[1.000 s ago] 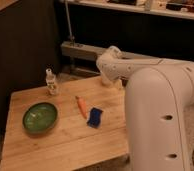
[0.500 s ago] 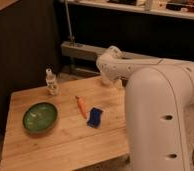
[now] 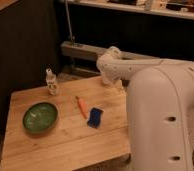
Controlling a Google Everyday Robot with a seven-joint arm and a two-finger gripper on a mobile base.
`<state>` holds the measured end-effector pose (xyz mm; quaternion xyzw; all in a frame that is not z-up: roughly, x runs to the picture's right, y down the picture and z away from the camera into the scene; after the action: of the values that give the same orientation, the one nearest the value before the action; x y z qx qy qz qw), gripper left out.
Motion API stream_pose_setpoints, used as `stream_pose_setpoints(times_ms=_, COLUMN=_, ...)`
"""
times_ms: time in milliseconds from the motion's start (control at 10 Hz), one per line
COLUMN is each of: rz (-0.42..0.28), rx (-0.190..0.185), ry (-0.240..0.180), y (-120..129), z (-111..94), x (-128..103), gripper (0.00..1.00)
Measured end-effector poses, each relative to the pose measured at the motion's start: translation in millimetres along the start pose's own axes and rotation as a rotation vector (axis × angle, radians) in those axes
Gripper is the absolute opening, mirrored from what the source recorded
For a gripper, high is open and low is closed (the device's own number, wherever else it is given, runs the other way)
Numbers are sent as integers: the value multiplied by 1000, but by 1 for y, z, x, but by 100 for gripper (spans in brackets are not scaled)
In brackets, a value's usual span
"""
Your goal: Drag the pepper across the table
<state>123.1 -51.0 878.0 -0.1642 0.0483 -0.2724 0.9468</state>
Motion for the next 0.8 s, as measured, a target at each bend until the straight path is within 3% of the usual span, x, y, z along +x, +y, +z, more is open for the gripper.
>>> stream_pose_setpoints(times_ms=100, rz=-19, rx=36, ry=-25, y=10, z=-7, x=-1, gripper=77)
stream_pose_setpoints(times_ms=400, rz=-141, rx=196, ry=-223, y=63, z=-42, x=-21, gripper=77)
stream_pose_setpoints(times_ms=600, rz=-207, rx=259, ry=-310, y=87, z=-61, x=-42, gripper=77)
stream_pose_setpoints(times_ms=800, rz=-227, rx=283, ry=-336, y=97, z=-69, x=-48, gripper=77)
